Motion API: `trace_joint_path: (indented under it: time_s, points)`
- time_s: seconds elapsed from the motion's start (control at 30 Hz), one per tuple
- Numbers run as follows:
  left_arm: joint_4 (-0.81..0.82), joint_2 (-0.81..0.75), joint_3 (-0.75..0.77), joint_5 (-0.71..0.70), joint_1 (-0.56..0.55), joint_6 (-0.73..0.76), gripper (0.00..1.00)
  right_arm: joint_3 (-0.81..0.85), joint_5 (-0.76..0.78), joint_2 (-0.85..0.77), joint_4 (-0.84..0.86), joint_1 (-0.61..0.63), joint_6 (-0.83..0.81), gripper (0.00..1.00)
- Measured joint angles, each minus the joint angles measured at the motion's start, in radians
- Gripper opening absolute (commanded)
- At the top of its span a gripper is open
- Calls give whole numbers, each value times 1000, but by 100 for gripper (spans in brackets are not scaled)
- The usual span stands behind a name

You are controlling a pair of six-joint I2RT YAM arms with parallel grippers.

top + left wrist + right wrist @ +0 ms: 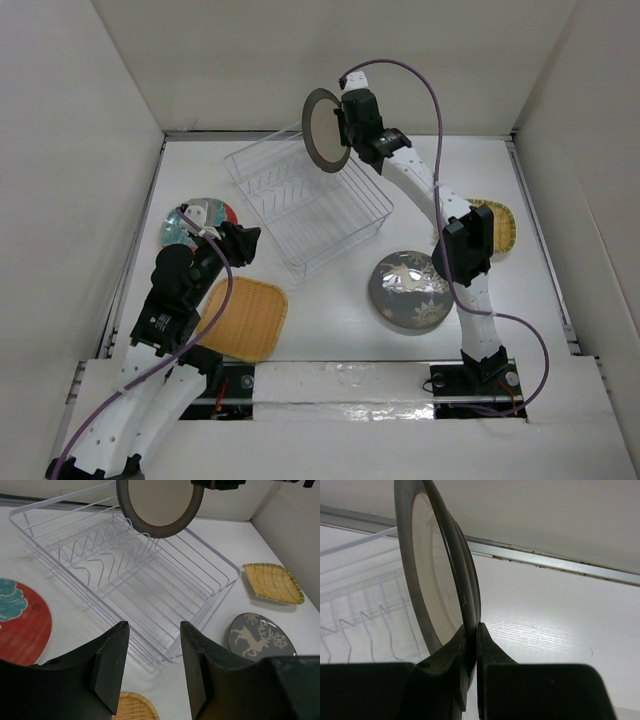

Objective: Load the plates into the dish rack

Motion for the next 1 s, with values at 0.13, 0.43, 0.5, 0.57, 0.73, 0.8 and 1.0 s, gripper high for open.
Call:
trace_joint_path:
  time_s: [0.13,0.43,0.5,0.57,0.73,0.8,1.0]
  points:
    - [0,-9,-2,0,0,0,42,-5,67,3,12,53,-57,0]
    - [0,-10,-2,0,0,0,42,-158,204,3,139,148,-180,0]
    - [0,-10,-2,1,0,0,42,-195,221,3,172,155,-183,9]
    - [0,-10,-2,1,0,0,42,-214,232,1,202,158,-179,23]
    - [0,-11,-2,3,0,0,43,-234,239,-12,222,151,-138,66]
    - [-1,-13,-2,3,0,0,43,-261,214,-45,219,140,-95,73]
    - [-4,-24,-2,3,0,0,40,-585,86,-390,288,47,74,0]
